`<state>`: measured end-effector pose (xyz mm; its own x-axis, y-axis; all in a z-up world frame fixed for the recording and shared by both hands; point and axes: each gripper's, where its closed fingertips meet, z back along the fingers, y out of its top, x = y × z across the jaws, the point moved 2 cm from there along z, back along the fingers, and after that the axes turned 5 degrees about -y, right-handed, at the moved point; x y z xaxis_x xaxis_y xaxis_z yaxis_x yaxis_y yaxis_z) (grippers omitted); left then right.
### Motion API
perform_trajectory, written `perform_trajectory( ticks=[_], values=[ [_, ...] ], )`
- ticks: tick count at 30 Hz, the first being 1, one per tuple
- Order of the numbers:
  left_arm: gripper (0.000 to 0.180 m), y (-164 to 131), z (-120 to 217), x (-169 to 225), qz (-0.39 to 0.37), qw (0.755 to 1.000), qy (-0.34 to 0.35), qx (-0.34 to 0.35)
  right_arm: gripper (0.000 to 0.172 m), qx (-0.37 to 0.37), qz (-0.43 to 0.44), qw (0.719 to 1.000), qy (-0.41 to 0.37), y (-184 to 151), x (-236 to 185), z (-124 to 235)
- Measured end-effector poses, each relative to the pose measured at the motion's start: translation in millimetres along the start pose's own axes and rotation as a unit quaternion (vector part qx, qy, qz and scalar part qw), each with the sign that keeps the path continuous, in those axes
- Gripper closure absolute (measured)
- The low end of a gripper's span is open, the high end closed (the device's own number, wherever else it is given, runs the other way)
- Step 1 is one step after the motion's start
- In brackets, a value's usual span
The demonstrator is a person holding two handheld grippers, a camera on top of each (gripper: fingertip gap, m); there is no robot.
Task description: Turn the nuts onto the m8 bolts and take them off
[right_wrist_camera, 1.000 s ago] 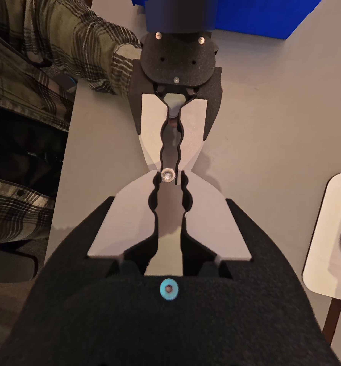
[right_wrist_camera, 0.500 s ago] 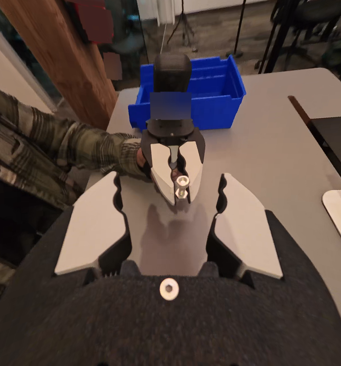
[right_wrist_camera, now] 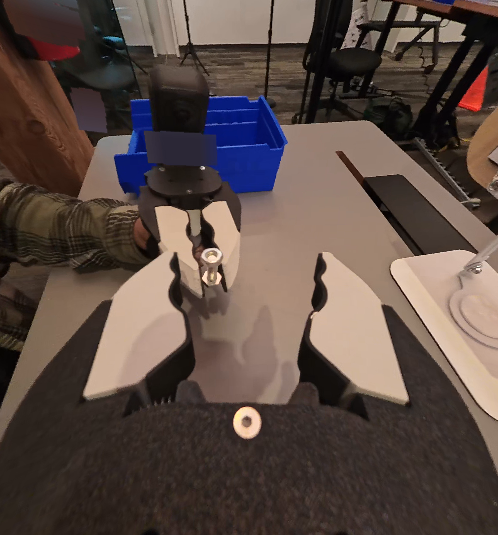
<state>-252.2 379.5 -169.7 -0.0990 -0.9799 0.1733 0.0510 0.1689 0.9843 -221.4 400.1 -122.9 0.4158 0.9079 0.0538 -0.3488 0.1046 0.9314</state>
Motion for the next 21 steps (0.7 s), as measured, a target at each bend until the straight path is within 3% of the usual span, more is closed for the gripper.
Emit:
perform_trajectory(
  ticks=[3,5,10,14,21],
  values=[
    [0.165,-0.6,-0.2,0.0,0.002,1.000,-0.002,-0.001,0.089,0.015,-0.011,1.000,0.003,-1.2,2.9,1.8],
    [0.165,-0.8,0.3,-0.4,0.003,1.000,-0.003,-0.001,0.099,0.034,-0.024,0.998,0.045,1.4,-5.6,5.2],
    [0.165,-2.2,1.0,-2.2,0.010,1.000,-0.002,-0.005,0.098,0.033,-0.004,0.992,0.125,-1.6,-33.5,5.4],
    [0.165,-2.7,-0.2,-1.3,0.011,1.000,-0.004,-0.007,0.093,0.004,0.010,0.992,0.127,-9.0,-38.9,-1.3],
    [0.165,-3.4,0.4,-3.2,0.017,1.000,-0.002,-0.006,0.099,-0.005,0.008,0.990,0.142,-14.2,-45.1,0.6]
  ],
)
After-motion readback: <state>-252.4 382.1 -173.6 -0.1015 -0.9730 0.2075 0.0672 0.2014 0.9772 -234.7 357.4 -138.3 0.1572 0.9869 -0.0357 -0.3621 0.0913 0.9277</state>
